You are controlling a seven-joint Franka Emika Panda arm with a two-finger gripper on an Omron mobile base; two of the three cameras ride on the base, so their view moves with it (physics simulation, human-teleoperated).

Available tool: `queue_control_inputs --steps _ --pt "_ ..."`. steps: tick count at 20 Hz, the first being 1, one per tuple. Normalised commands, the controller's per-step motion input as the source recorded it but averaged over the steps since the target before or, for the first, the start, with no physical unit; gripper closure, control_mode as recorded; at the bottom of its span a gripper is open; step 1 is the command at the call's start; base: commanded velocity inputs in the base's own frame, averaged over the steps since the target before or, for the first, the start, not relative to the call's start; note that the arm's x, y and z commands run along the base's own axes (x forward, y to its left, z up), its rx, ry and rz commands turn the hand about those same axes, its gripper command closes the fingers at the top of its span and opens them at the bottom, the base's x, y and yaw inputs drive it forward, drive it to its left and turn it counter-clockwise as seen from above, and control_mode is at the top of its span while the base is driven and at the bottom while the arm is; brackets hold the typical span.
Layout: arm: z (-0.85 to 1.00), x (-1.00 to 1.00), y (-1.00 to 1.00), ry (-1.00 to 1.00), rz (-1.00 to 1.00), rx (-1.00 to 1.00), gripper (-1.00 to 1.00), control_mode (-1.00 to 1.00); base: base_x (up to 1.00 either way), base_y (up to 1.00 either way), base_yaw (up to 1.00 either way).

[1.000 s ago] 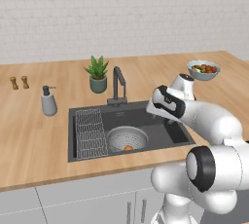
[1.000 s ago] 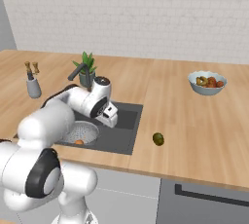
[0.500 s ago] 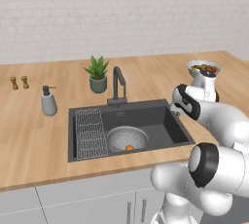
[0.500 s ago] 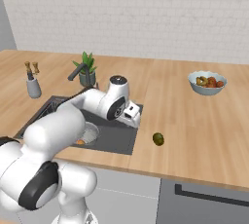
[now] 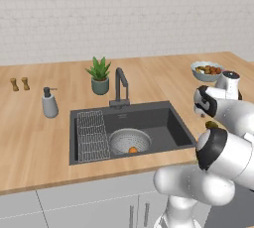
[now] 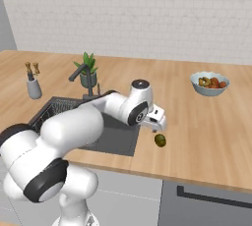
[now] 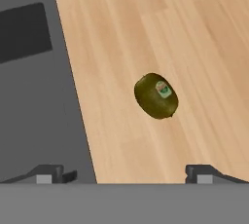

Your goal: Put the colander in the sink, put the tangerine, kiwi in the colander, and turn on the sink faucet and pour water over the colander.

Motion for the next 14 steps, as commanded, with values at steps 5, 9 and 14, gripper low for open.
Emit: queue_control_inputs --steps 5,9,14 --pt "-0.05 0.0 -0.47 0.0 0.0 -0.06 -1.0 -1.0 0.0 0.0 0.0" --pt "-0.23 0.0 -0.11 0.0 0.02 0.0 -1.0 -1.0 0.0 0.0 0.0" --pt "-0.42 0.0 -0.08 0.0 0.07 0.0 -1.0 -1.0 0.0 0.0 0.0"
